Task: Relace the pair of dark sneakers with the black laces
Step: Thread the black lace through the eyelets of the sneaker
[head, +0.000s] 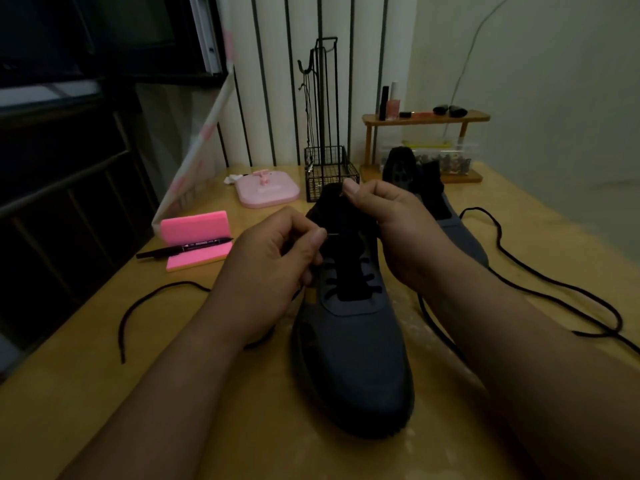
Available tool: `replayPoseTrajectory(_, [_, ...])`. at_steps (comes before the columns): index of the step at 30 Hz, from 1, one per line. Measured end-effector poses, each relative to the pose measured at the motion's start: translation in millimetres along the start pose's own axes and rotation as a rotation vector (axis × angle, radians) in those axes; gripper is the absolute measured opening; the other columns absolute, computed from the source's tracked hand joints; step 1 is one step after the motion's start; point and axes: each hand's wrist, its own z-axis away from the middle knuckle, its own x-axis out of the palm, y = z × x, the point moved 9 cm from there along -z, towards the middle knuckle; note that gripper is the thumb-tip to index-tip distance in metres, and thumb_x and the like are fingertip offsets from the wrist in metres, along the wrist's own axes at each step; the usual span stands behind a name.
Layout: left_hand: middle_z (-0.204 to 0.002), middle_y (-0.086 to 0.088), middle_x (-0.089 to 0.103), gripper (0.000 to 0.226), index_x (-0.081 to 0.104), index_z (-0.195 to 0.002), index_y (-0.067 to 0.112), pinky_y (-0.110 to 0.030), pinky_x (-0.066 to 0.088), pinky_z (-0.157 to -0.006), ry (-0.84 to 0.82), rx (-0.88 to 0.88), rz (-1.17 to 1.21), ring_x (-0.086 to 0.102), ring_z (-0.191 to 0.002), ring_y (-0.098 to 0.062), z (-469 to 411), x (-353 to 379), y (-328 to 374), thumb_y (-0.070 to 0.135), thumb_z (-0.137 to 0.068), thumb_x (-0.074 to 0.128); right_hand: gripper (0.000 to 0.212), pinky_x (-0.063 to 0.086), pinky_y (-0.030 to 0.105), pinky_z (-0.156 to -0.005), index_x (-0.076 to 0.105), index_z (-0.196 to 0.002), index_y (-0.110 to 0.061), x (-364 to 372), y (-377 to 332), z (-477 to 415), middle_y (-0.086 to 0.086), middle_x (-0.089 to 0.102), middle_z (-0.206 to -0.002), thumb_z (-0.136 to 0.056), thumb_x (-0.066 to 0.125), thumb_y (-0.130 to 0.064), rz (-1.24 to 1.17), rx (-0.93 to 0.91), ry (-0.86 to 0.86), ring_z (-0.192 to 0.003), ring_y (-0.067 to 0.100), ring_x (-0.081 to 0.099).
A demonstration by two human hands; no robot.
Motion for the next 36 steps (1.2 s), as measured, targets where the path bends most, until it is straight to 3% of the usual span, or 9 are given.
replayPoseTrajectory(4, [-0.073,-0.004,0.066,0.024,0.059,-0.086,0.017,-0.040,0.053,-0.062,-0.026,-0.013,-0.041,0.061,-0.064,-0.024,-0.6,0.7,-4.1,0.028,-0.107,0.055,0.031,0.056,0.021,-0.070,0.060,-0.073,-0.018,3.6,1.7,0.1,-0.001,0.068,-0.080,-0.102,0.066,-0.027,-0.007,0.002,-0.007,-0.079,0.010,0.068])
replayPoseTrajectory(9, [-0.063,0.003,0.057,0.030,0.054,-0.078,0.022,-0.023,0.041,-0.055,-0.085,0.028,-0.129,0.049,-0.057,-0.007,0.1,6.3,-3.5,0.031,-0.107,0.054,0.030,0.056,0.021,-0.069,0.059,-0.073,-0.017,4.2,1.8,0.9,-0.002,0.067,-0.078,-0.102,0.066,-0.026,-0.023,-0.002,-0.001,-0.078,0.010,0.068])
replayPoseTrajectory(15, [-0.062,0.007,0.054,0.026,0.056,-0.083,0.020,-0.020,0.039,-0.053,-0.177,0.022,-0.140,0.046,-0.056,-0.003,0.6,9.7,-5.2,0.031,-0.107,0.054,0.029,0.059,0.023,-0.075,0.059,-0.075,-0.016,3.6,3.2,0.5,0.006,0.069,-0.088,-0.101,0.067,-0.027,-0.015,-0.004,0.018,-0.087,0.015,0.070])
replayPoseTrajectory(24, [-0.063,0.009,0.055,0.024,0.060,-0.086,0.014,-0.013,0.037,-0.052,-0.169,0.044,-0.132,0.047,-0.055,-0.001,1.2,12.0,1.9,0.027,-0.106,0.055,0.028,0.056,0.028,-0.073,0.061,-0.078,-0.015,4.2,5.8,-3.0,-0.001,0.068,-0.079,-0.101,0.066,-0.029,0.024,-0.024,0.001,-0.079,0.013,0.068])
replayPoseTrajectory(27, [-0.063,0.005,0.054,0.023,0.061,-0.090,0.011,-0.017,0.038,-0.049,-0.141,-0.015,-0.016,0.045,-0.052,-0.003,1.4,14.7,-1.4,0.025,-0.106,0.055,0.029,0.054,0.030,-0.073,0.061,-0.077,-0.015,4.5,6.7,-3.9,-0.002,0.067,-0.078,-0.101,0.067,-0.030,0.050,-0.035,0.005,-0.078,0.012,0.067])
replayPoseTrajectory(36, [-0.070,-0.003,0.064,0.011,0.053,-0.097,0.029,-0.032,0.045,-0.047,-0.063,-0.062,0.025,0.053,-0.054,-0.016,1.7,8.5,-6.5,0.026,-0.104,0.061,0.028,0.055,0.037,-0.080,0.061,-0.079,-0.015,3.4,7.6,-4.4,0.005,0.066,-0.085,-0.101,0.067,-0.031,0.086,-0.046,0.002,-0.084,0.018,0.066])
